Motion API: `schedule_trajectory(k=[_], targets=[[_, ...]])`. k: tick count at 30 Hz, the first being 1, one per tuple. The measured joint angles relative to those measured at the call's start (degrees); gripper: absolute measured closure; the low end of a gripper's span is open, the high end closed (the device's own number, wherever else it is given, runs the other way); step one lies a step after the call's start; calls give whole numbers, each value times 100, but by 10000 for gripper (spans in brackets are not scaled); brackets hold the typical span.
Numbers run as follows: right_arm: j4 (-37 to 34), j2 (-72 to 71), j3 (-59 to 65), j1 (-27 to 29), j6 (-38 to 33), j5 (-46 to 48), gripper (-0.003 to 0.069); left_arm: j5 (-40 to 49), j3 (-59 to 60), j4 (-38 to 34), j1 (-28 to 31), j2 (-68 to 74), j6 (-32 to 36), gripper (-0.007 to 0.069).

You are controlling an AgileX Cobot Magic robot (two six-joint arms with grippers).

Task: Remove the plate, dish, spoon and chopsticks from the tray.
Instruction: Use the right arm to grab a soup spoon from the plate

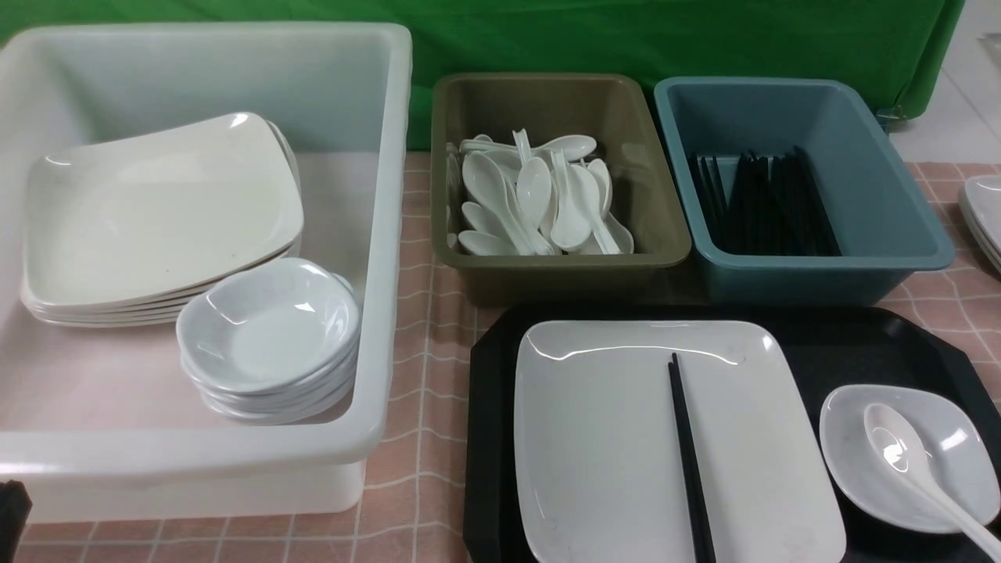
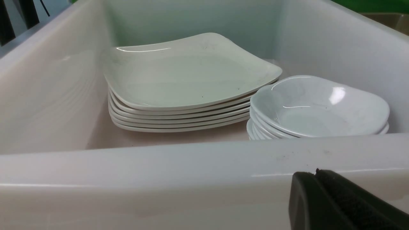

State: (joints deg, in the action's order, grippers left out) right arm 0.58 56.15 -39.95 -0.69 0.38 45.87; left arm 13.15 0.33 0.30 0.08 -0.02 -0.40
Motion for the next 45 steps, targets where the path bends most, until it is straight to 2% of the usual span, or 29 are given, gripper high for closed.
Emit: schedule_trajectory(k=[1, 2, 3, 5, 7, 8, 12, 26, 29, 31, 38, 41, 44, 45], targets=[[0, 88, -20, 0, -38, -1, 564, 0, 0, 0, 0, 0, 0, 620], [6, 734, -223, 0, -113, 56, 508, 0, 0, 0, 0, 0, 0, 620], [6, 881, -249, 0, -129, 56, 491, 0, 0, 0, 0, 0, 0, 620], [55, 1597, -542, 0, -296, 47, 396, 0, 0, 0, 0, 0, 0, 620], [75, 1978, -732, 0, -397, 17, 342, 0, 0, 0, 0, 0, 0, 620], [81, 2398, -980, 0, -488, -48, 291, 0, 0, 0, 0, 0, 0, 620], [89, 3083, -1403, 0, -663, -187, 251, 0, 0, 0, 0, 0, 0, 620], [93, 4544, -1565, 0, -905, -460, 244, 0, 0, 0, 0, 0, 0, 620], [93, 4553, -1575, 0, -912, -479, 268, 0, 0, 0, 0, 0, 0, 620], [112, 4557, -1583, 0, -940, -467, 366, 0, 0, 0, 0, 0, 0, 620], [80, 4298, -2041, 0, -977, 127, 369, 0, 0, 0, 0, 0, 0, 620], [-223, 3911, -2515, 0, -971, 448, 369, 0, 0, 0, 0, 0, 0, 620], [-1386, 3628, -3078, -59, -1059, -76, 369, 0, 0, 0, 0, 0, 0, 620], [-1945, 3665, -3377, -195, -1402, -572, 369, 0, 0, 0, 0, 0, 0, 620]])
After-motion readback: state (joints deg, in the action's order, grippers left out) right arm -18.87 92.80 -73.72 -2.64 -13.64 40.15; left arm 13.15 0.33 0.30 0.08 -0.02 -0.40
